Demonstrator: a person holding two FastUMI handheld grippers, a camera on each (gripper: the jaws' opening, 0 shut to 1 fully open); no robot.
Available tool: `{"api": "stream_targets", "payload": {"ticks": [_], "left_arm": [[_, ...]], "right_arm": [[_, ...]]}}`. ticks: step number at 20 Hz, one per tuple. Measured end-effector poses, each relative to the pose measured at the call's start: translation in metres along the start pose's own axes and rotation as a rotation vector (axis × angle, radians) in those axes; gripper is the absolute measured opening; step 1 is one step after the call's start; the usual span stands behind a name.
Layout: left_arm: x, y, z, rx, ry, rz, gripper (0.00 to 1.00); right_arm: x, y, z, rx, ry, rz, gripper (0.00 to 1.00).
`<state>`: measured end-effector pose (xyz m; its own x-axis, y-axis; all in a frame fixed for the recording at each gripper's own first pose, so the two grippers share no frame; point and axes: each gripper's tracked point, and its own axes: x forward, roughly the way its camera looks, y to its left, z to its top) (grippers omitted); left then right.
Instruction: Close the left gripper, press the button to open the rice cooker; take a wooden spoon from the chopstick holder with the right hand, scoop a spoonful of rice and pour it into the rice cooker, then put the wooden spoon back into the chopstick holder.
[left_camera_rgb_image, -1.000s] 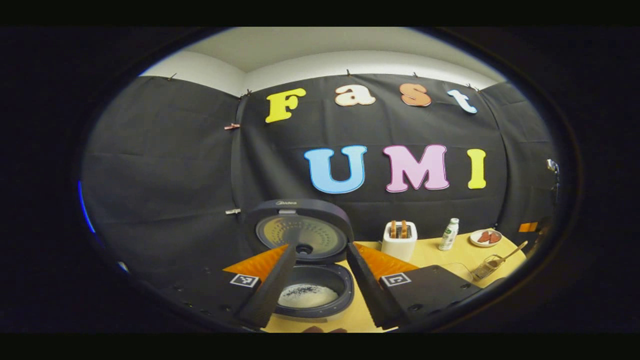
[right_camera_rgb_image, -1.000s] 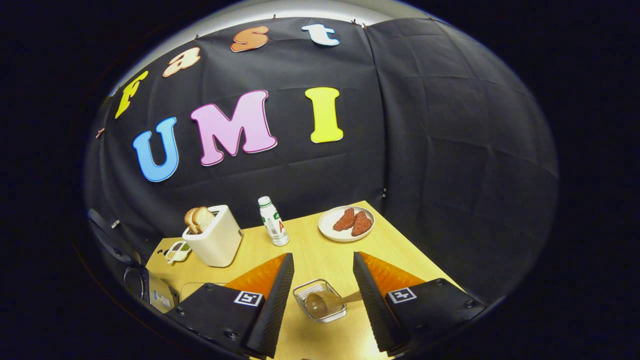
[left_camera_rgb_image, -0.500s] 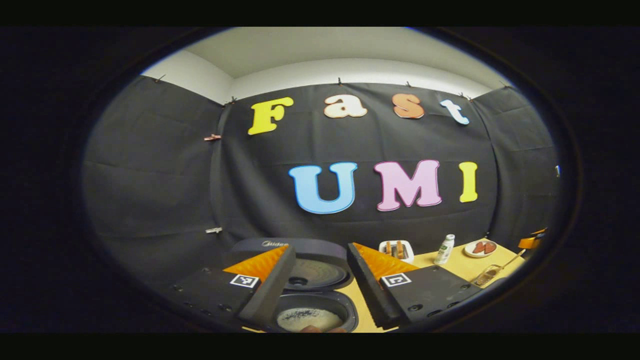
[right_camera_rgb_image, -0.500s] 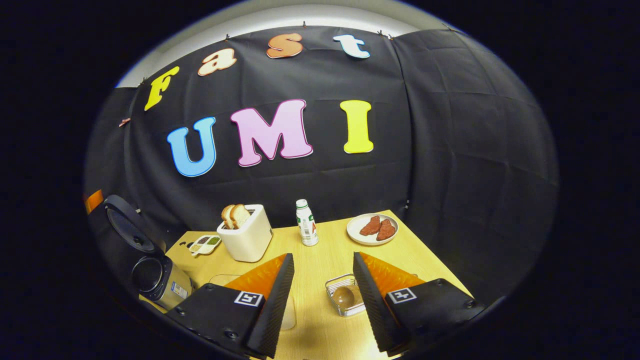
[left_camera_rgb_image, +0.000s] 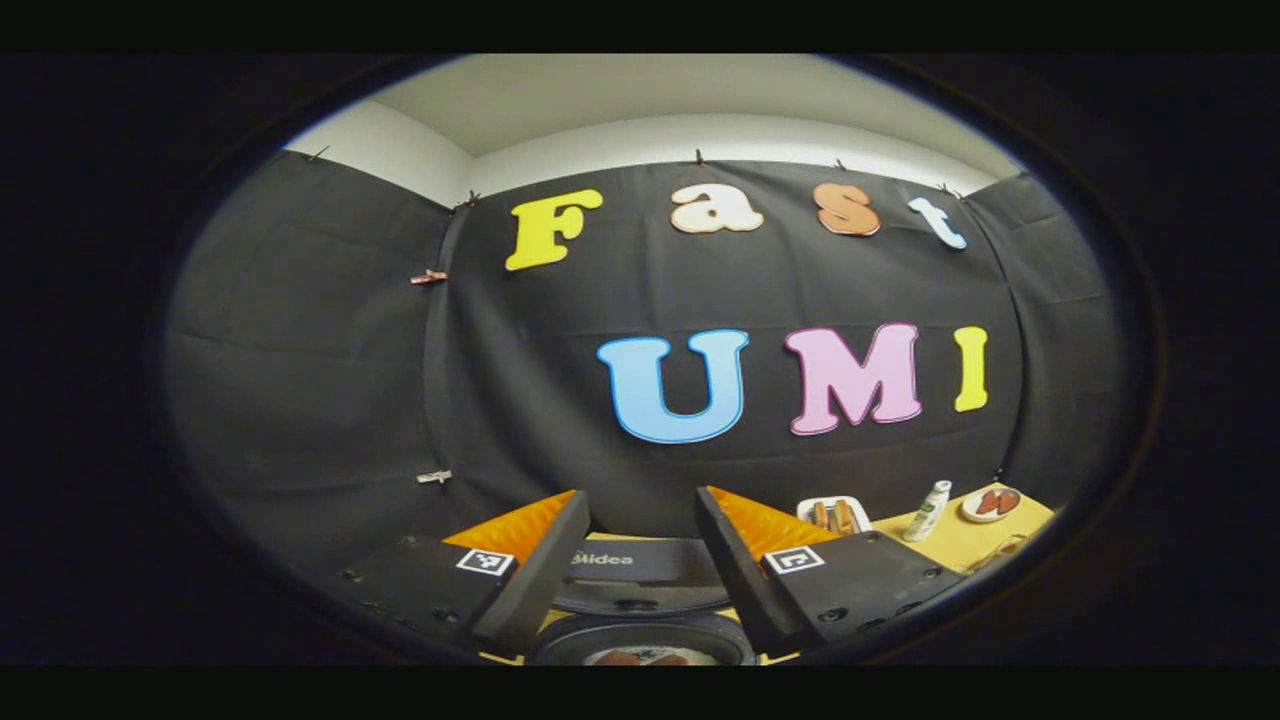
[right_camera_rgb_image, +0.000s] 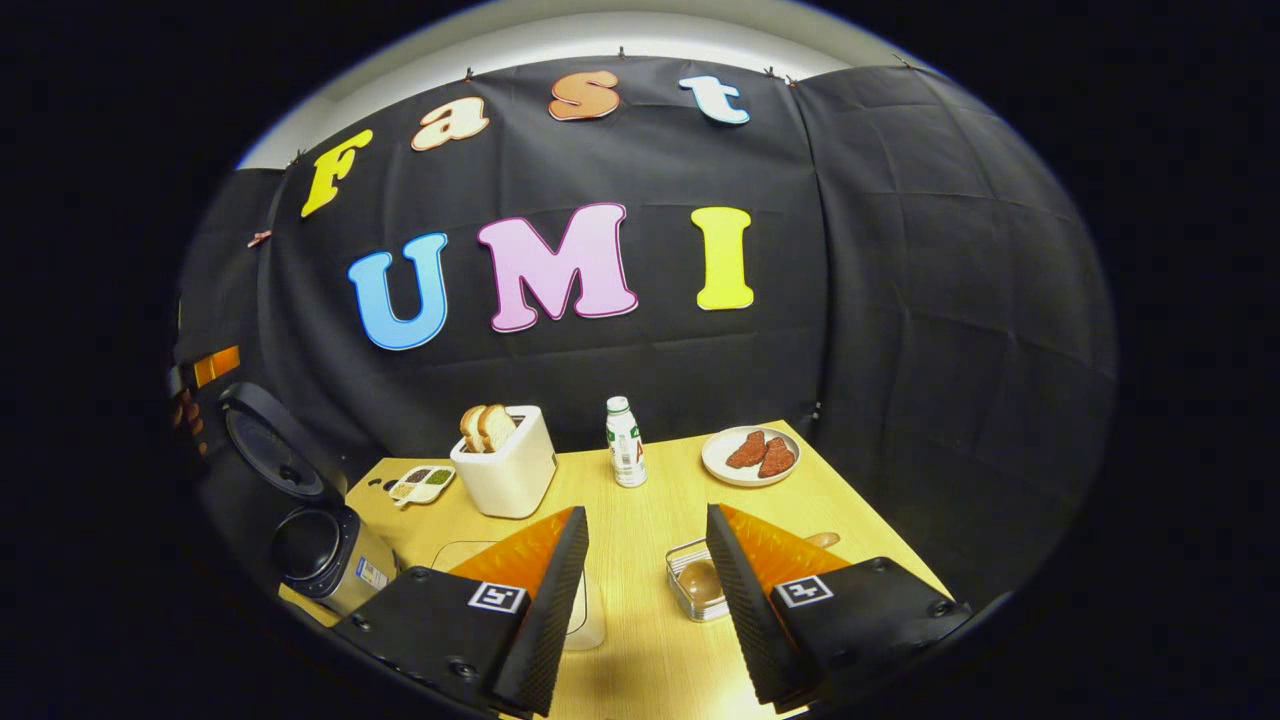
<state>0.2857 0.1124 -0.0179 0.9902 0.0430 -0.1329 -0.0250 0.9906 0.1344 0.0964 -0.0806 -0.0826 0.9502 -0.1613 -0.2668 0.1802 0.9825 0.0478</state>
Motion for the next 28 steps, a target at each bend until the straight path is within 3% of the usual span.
{"api": "stream_targets", "payload": {"ticks": [4,10,28], "left_arm": [[0.013,0.0,-0.021,-0.014,0.072,0.002,0.77],[0.009,0.002,-0.026,-0.007,0.078,0.015,0.84],[-0.1,-0.004,-0.085,-0.024,0.075,0.036,0.85]], "right_arm": [[-0.005,0.009,-0.002,0.003,0.007,0.01,0.75],[-0.009,0.018,-0.002,-0.005,0.01,0.025,0.75],[-0.029,0.056,-0.009,-0.04,0.023,0.138,0.75]]}}
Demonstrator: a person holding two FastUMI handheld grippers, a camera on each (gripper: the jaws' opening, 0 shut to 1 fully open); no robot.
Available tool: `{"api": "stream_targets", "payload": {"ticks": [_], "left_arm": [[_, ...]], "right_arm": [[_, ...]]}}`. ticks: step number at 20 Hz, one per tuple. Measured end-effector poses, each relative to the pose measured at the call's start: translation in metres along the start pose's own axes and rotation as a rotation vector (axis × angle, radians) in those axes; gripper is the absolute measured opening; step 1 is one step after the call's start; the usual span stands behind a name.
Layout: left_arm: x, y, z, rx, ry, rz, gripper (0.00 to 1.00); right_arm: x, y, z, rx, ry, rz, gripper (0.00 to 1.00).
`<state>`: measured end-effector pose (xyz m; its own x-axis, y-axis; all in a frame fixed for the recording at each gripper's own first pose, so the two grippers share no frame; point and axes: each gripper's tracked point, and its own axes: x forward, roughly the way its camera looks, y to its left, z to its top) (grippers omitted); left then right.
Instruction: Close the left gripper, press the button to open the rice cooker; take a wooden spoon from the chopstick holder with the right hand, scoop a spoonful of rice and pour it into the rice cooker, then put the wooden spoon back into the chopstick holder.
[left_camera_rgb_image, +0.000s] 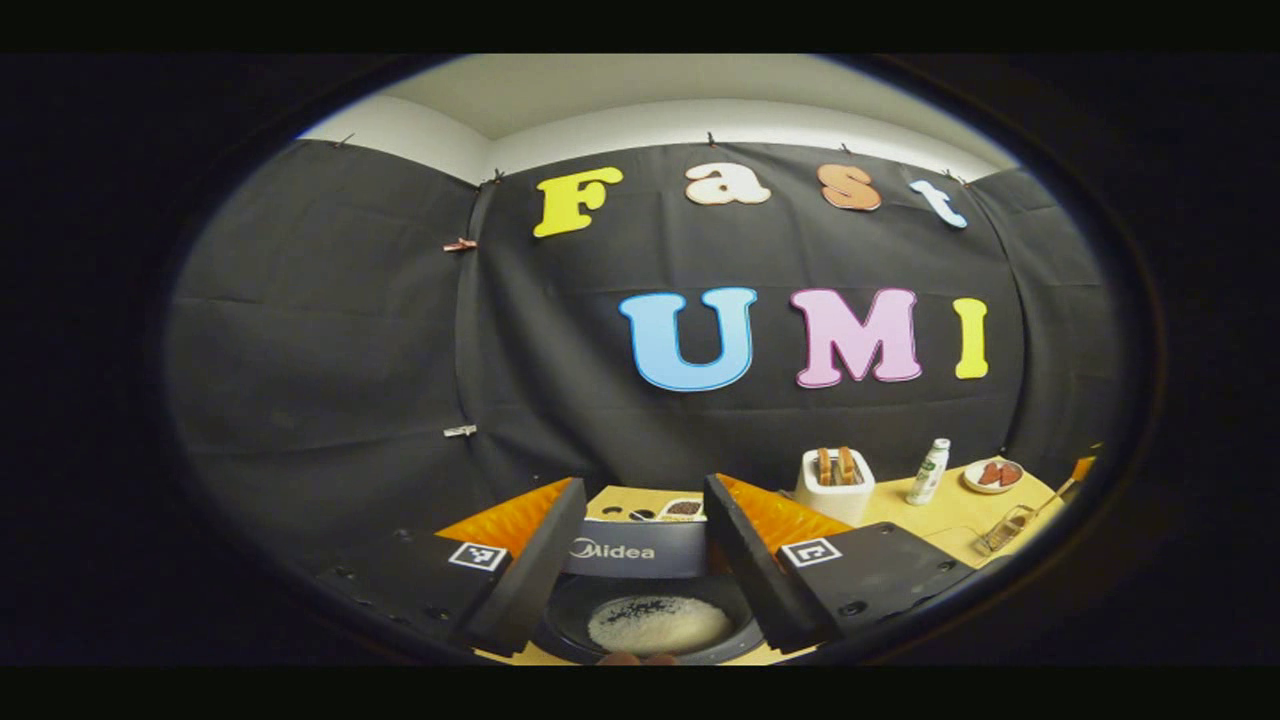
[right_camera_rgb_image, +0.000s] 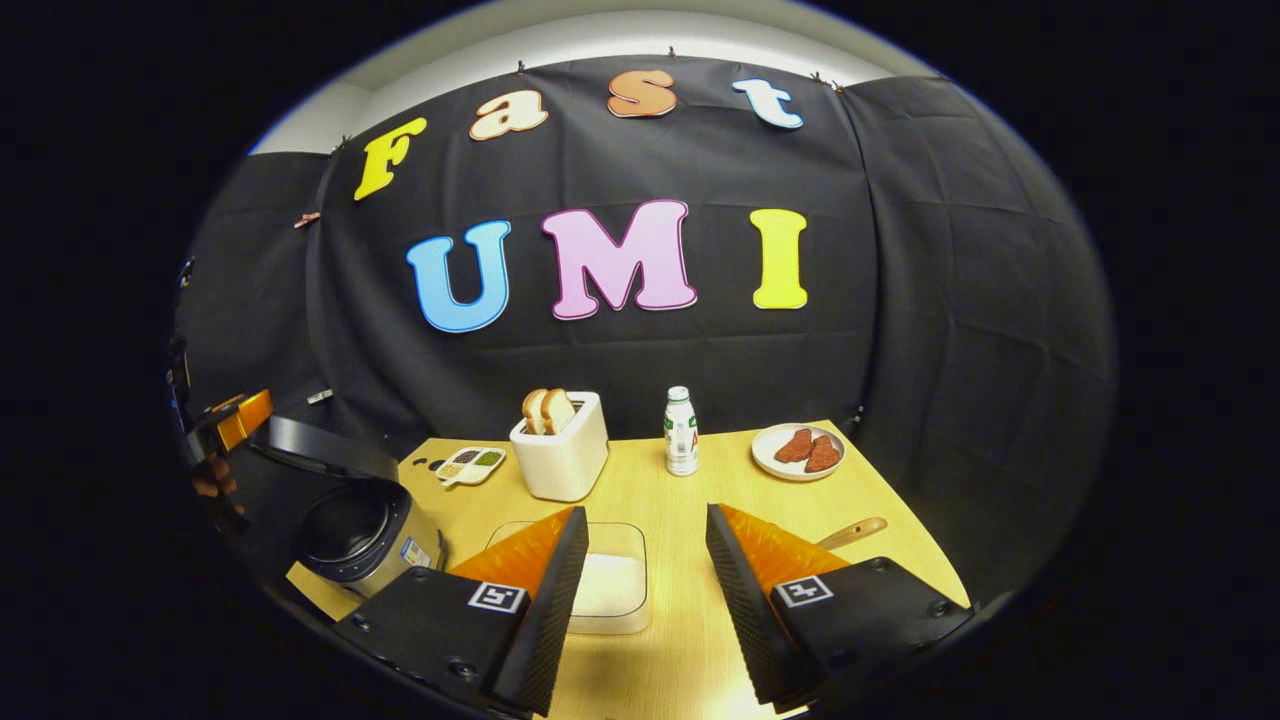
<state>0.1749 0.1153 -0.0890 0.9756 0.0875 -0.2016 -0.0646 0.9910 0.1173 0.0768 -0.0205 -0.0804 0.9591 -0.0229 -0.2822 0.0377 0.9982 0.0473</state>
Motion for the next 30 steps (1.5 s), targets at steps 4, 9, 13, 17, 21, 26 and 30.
{"api": "stream_targets", "payload": {"ticks": [4,9,13,17,21,26,30], "left_arm": [[-0.019,0.001,-0.026,-0.009,0.022,-0.001,0.85],[-0.031,0.002,-0.066,-0.019,0.095,0.021,0.86],[-0.04,0.003,-0.104,-0.03,0.164,0.025,0.88],[-0.042,0.002,-0.116,-0.026,0.174,0.036,0.86],[-0.043,-0.001,-0.132,-0.03,0.181,0.027,0.86],[-0.053,-0.002,-0.161,-0.053,0.221,0.011,0.87],[-0.053,-0.002,-0.163,-0.058,0.208,0.017,0.87]], "right_arm": [[-0.002,0.0,-0.004,0.0,0.016,0.004,0.75],[-0.003,-0.002,-0.01,0.004,0.03,0.004,0.75],[0.0,-0.002,-0.014,0.004,0.043,0.005,0.75],[0.003,-0.001,-0.02,0.022,0.063,0.005,0.75],[0.005,0.002,-0.023,0.028,0.076,0.012,0.75],[0.008,0.012,-0.025,0.019,0.083,0.033,0.75],[0.009,0.017,-0.026,0.016,0.087,0.041,0.75]]}}
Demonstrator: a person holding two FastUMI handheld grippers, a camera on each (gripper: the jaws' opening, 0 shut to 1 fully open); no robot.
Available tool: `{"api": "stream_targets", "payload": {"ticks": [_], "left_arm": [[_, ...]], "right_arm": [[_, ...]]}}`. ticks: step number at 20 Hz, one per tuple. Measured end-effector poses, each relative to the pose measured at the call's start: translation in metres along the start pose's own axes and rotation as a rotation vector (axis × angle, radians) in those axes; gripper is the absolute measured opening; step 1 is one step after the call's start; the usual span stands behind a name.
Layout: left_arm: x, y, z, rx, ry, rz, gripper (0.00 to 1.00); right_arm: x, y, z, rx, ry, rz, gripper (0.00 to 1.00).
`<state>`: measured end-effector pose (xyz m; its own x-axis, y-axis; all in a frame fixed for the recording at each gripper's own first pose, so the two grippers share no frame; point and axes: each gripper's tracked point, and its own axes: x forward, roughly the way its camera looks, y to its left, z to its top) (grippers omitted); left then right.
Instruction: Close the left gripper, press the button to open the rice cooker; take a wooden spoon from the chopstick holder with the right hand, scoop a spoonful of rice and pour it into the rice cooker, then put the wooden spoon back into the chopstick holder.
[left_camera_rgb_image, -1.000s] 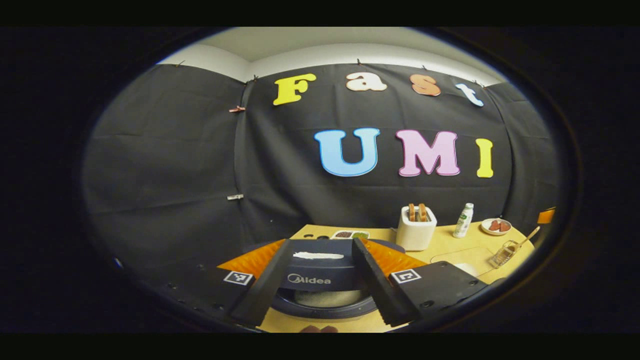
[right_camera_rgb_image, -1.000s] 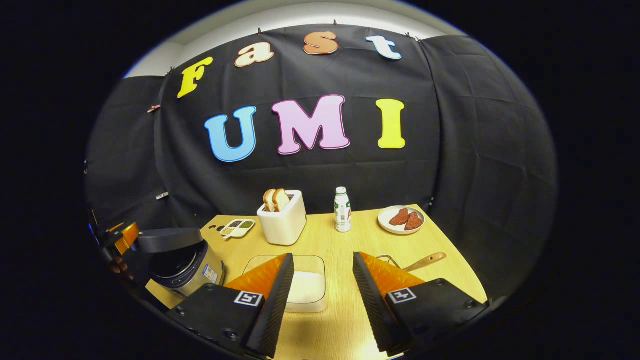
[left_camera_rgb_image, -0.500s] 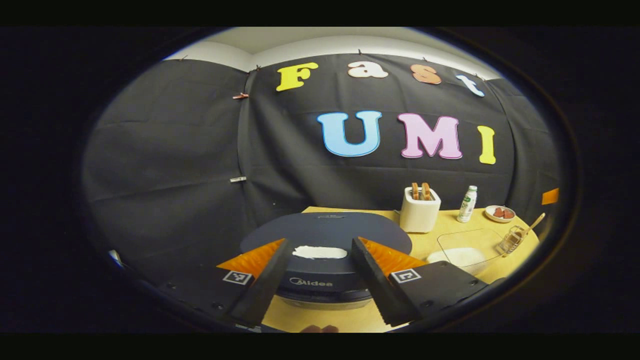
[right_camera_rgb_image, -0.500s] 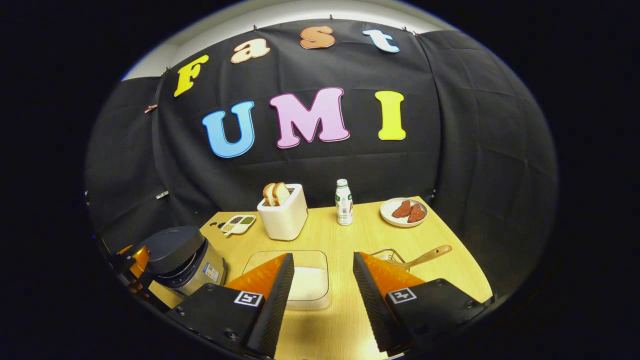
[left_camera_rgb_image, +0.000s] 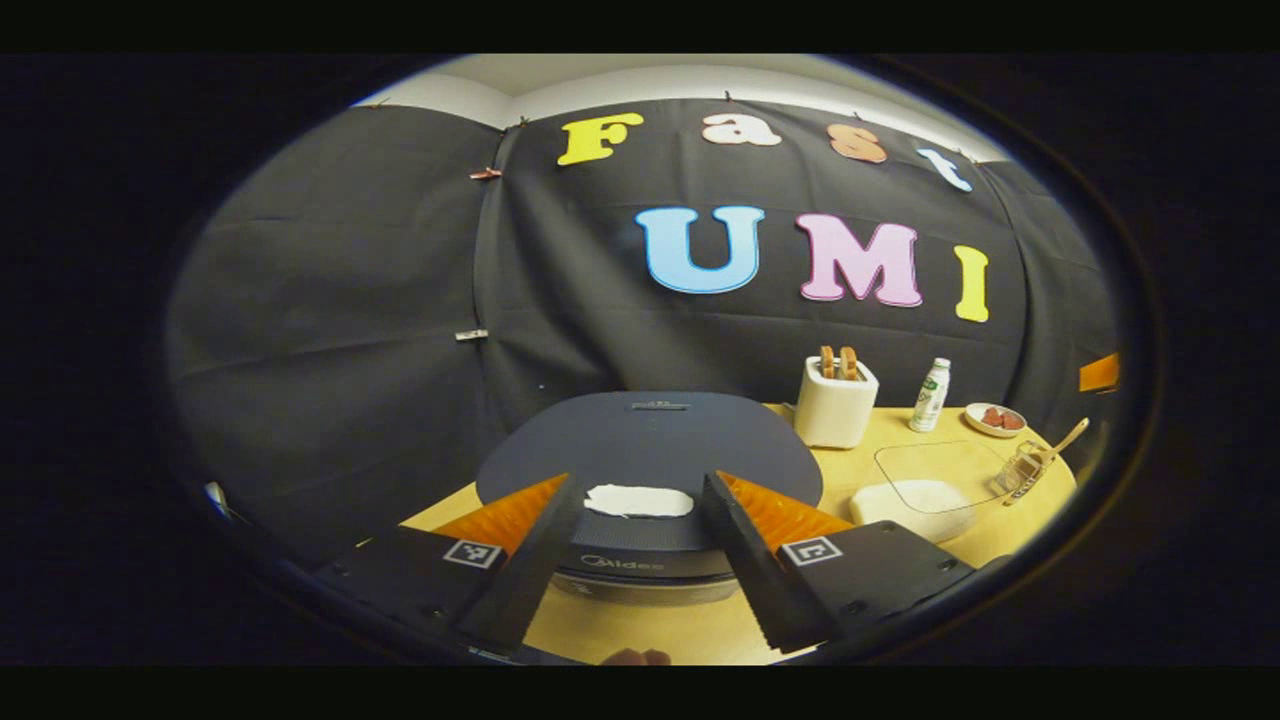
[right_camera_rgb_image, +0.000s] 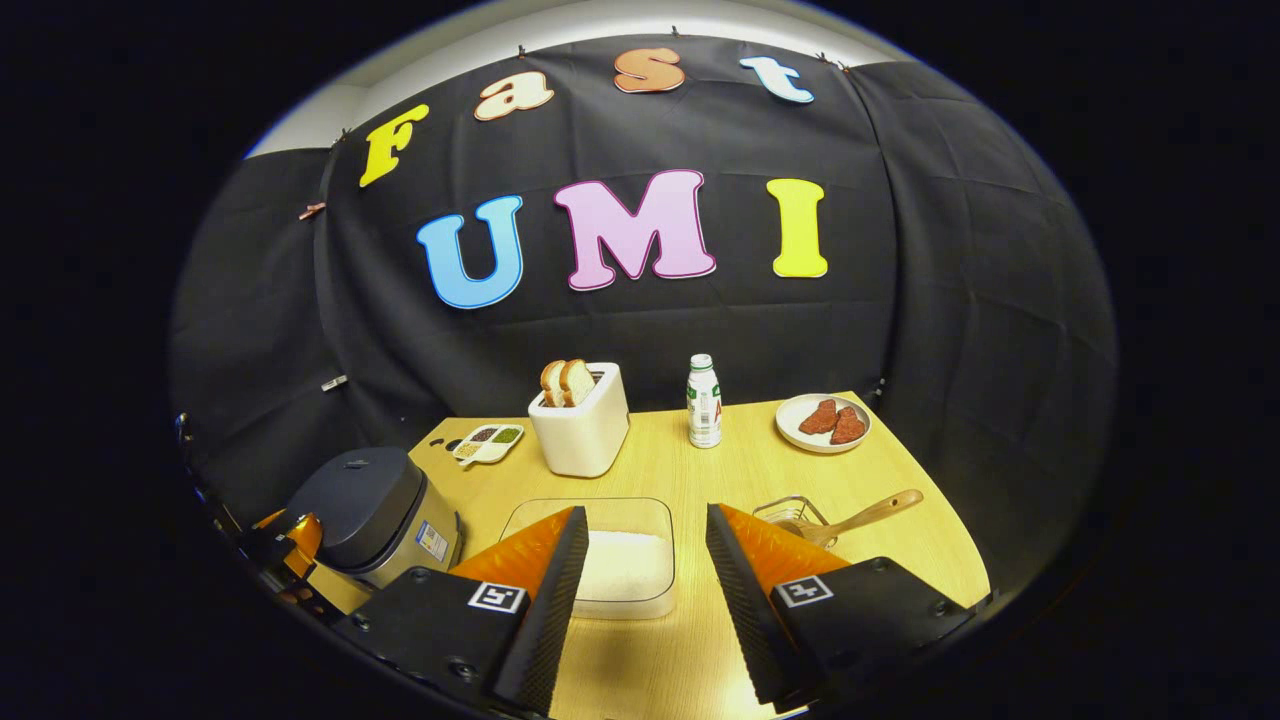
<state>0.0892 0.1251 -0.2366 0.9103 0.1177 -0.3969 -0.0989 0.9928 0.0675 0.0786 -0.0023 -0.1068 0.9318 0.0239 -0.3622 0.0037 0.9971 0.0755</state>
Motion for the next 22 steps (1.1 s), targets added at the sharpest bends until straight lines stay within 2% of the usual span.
{"api": "stream_targets", "payload": {"ticks": [8,22], "left_arm": [[-0.001,0.001,-0.001,-0.004,-0.041,-0.004,0.88],[-0.001,-0.001,-0.005,0.007,-0.026,-0.015,0.87]], "right_arm": [[0.0,0.006,-0.003,0.004,0.009,0.007,0.75],[-0.005,0.005,-0.004,-0.003,0.003,-0.002,0.75]]}}
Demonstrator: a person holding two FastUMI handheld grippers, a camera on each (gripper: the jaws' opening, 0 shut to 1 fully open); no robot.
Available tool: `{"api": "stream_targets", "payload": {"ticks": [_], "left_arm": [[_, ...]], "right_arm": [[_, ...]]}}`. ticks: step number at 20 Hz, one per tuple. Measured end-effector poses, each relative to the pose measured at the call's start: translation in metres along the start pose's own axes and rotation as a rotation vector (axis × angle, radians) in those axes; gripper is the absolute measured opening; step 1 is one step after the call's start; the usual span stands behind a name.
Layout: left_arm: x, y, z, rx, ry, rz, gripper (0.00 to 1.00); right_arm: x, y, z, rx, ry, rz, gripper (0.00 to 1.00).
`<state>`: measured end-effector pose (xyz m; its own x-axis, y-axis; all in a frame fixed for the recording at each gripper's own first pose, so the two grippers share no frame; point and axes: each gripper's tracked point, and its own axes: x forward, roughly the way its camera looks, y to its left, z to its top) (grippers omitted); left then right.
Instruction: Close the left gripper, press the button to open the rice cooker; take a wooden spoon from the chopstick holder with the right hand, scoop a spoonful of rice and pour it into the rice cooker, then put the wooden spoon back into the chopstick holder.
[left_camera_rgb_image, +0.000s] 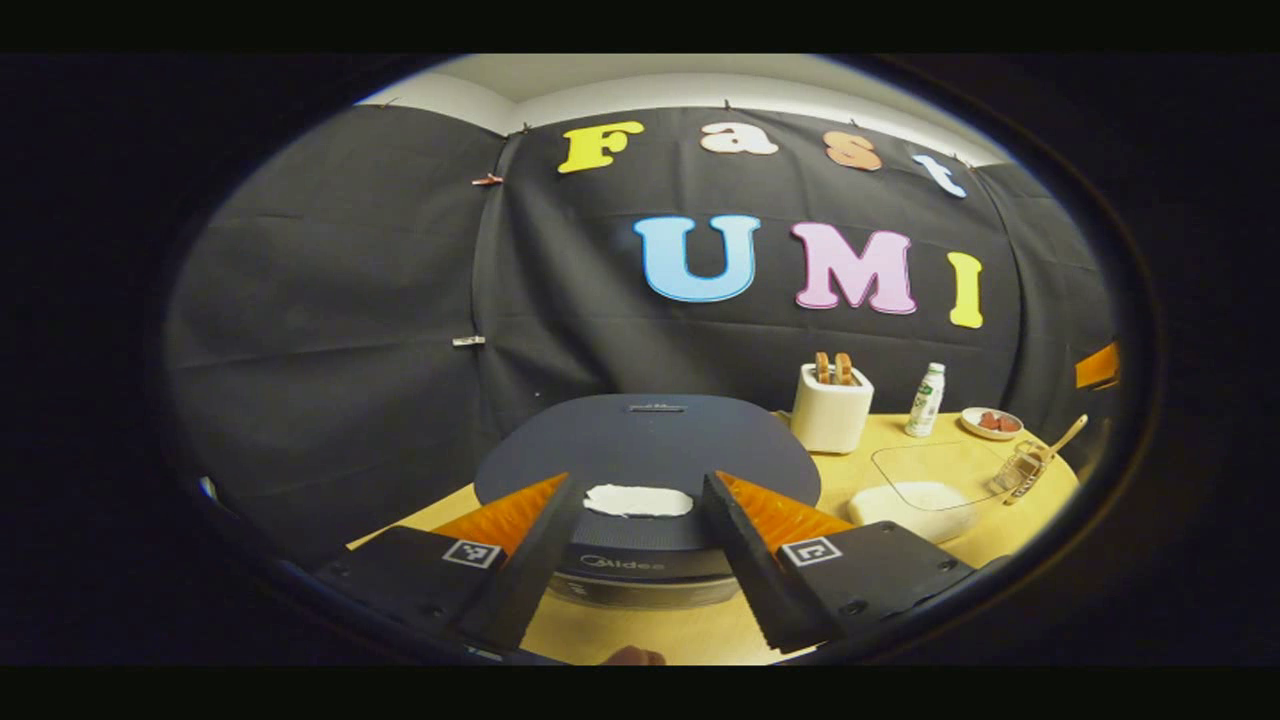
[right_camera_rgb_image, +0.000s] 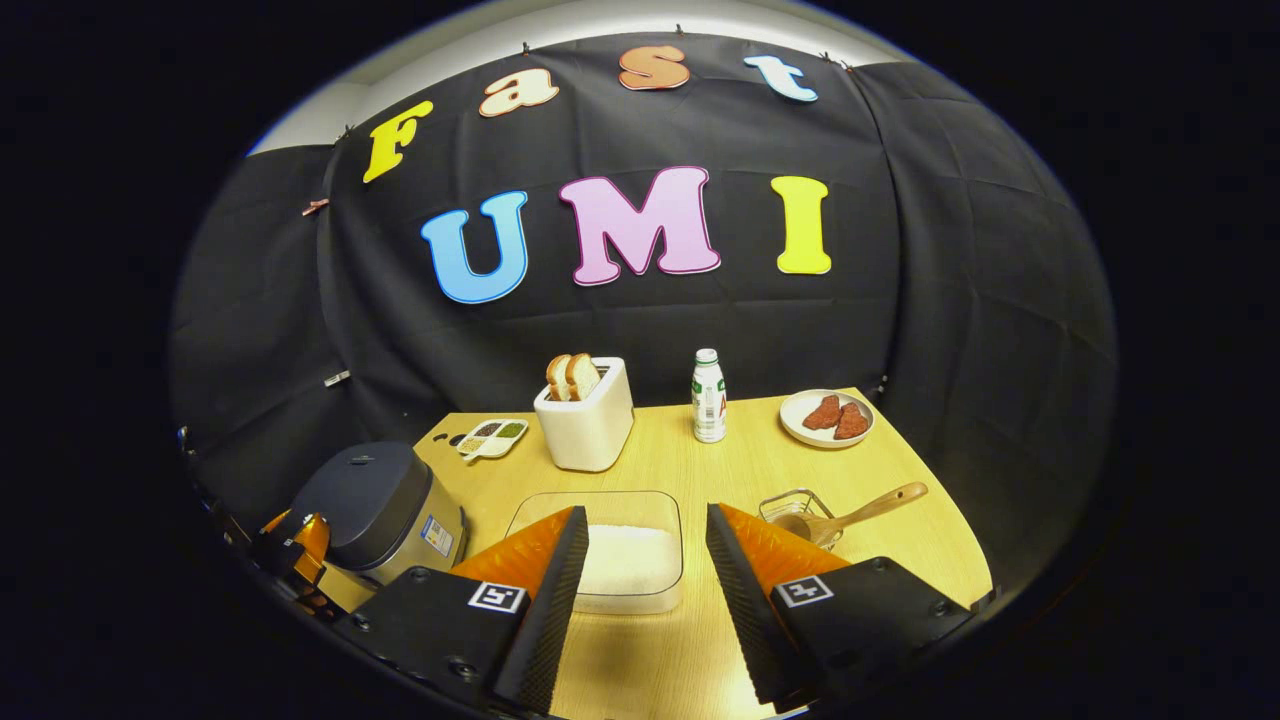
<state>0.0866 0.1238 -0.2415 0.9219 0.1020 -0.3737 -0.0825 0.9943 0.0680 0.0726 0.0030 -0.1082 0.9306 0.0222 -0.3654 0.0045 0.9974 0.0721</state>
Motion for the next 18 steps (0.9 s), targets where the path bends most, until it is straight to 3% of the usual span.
{"api": "stream_targets", "payload": {"ticks": [8,18], "left_arm": [[0.018,0.0,0.026,-0.014,0.02,0.009,0.85],[-0.023,-0.041,0.159,0.101,-0.259,-0.054,0.89]], "right_arm": [[-0.011,-0.007,0.004,-0.001,-0.015,-0.026,0.75],[-0.031,-0.023,0.011,0.026,-0.058,-0.094,0.75]]}}
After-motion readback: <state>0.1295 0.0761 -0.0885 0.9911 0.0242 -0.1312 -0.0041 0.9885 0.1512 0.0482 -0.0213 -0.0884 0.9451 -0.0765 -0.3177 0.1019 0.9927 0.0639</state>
